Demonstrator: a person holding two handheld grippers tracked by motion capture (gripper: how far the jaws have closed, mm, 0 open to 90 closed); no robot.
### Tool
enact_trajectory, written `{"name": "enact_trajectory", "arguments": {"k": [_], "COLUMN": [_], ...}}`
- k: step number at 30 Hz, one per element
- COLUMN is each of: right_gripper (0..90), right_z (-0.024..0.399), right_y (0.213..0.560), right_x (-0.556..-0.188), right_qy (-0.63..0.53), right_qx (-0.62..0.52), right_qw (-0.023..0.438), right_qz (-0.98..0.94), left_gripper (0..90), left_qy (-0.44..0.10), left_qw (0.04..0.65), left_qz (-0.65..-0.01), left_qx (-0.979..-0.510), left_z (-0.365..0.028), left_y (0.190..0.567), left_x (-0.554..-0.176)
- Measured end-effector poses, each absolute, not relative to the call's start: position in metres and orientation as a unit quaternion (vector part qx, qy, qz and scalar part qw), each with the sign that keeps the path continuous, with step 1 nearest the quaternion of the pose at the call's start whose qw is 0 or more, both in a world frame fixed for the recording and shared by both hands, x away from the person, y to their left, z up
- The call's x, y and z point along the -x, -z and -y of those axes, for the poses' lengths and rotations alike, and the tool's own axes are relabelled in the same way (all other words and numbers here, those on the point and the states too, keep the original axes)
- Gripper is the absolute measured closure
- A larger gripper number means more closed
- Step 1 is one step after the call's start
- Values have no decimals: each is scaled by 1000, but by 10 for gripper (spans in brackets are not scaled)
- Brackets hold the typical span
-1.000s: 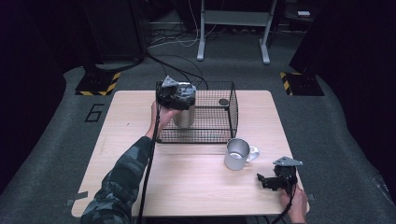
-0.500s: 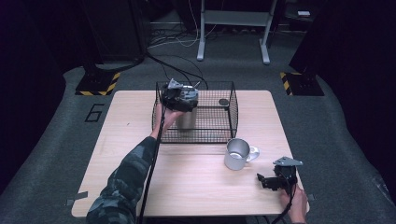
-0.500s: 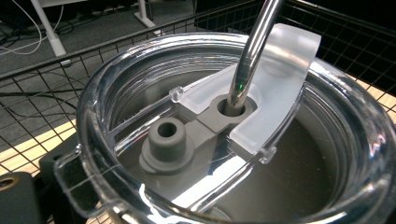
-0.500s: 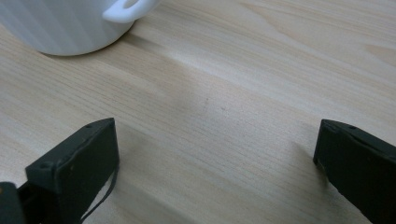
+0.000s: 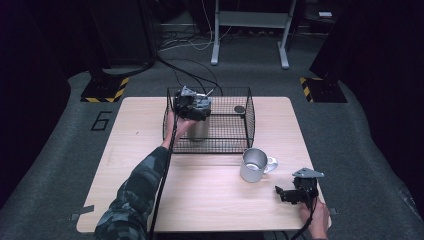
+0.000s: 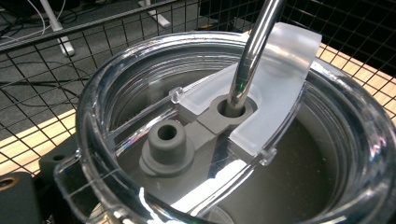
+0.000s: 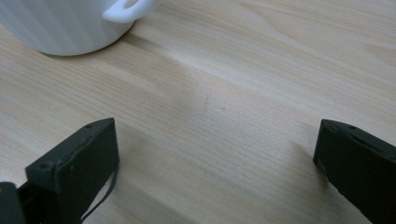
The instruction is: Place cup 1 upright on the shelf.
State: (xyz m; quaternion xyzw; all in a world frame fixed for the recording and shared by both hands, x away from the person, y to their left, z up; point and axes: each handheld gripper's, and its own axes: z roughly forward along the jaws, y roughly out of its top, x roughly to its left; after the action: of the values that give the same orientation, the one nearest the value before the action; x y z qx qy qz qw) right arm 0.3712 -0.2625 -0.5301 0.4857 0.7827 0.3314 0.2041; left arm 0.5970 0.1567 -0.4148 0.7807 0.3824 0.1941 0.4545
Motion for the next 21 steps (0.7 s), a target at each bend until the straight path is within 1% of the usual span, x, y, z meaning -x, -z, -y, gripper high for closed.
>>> {"name": "enact_trajectory", "arguments": {"k": [9, 15, 21], "right_gripper": [0, 0, 0], "right_z": [263, 263, 262], "right_y": [530, 530, 530], "right_x": [-371, -371, -371], "right_qy": [-331, -331, -331], "right_qx": [-486, -486, -486], "right_qw": [204, 204, 204], "right_qz": [-783, -783, -783], "left_gripper": [36, 36, 34], "left_qy": [-194, -204, -206], "left_qw": [459, 444, 447], "left_qz": [-386, -385, -388], "left_qx": [-776, -783, -779], "left_z": [-161, -159, -160], "left_y": [418, 418, 418], "left_x": [-592, -584, -582]}}
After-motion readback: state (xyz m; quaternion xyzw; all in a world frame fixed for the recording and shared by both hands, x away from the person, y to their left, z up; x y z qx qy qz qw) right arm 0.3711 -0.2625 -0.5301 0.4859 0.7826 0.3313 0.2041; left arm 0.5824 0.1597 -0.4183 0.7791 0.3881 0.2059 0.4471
